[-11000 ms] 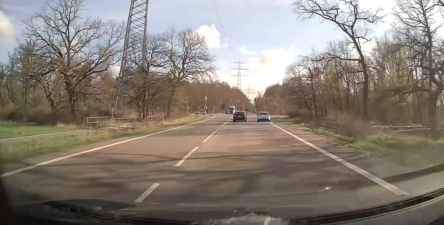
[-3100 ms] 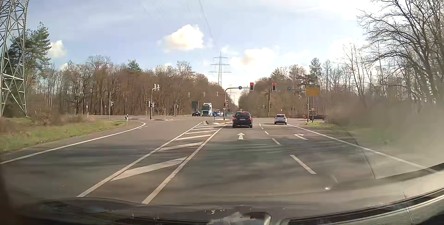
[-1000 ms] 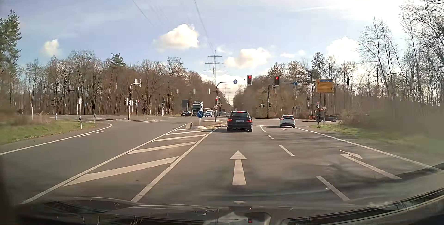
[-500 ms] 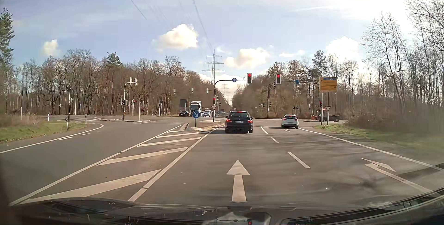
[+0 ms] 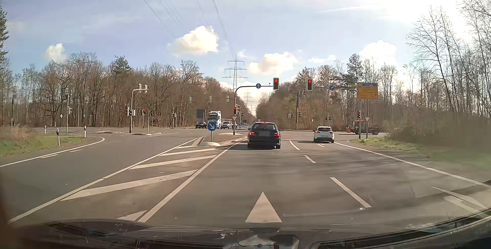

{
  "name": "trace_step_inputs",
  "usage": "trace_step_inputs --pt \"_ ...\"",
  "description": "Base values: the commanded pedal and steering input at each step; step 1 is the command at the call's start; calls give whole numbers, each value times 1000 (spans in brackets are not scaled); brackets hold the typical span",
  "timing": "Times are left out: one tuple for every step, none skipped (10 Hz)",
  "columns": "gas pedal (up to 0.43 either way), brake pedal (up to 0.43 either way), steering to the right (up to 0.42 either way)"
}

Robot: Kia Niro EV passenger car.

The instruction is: Follow the waypoints while adhering to traffic rules and regulations

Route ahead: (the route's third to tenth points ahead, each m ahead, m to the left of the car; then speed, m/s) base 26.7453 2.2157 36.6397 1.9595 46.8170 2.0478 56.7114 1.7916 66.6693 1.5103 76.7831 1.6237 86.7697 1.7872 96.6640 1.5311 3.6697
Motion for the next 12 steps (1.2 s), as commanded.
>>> trace_step_inputs --pt "0 0 6" --pt "0 0 6" --pt "0 0 6" --pt "0 0 6" --pt "0 0 6" --pt "0 0 6" --pt "0 0 6" --pt "0 0 6" --pt "0 0 6" --pt "0 0 6" --pt "0 0 6" --pt "0 0 6"
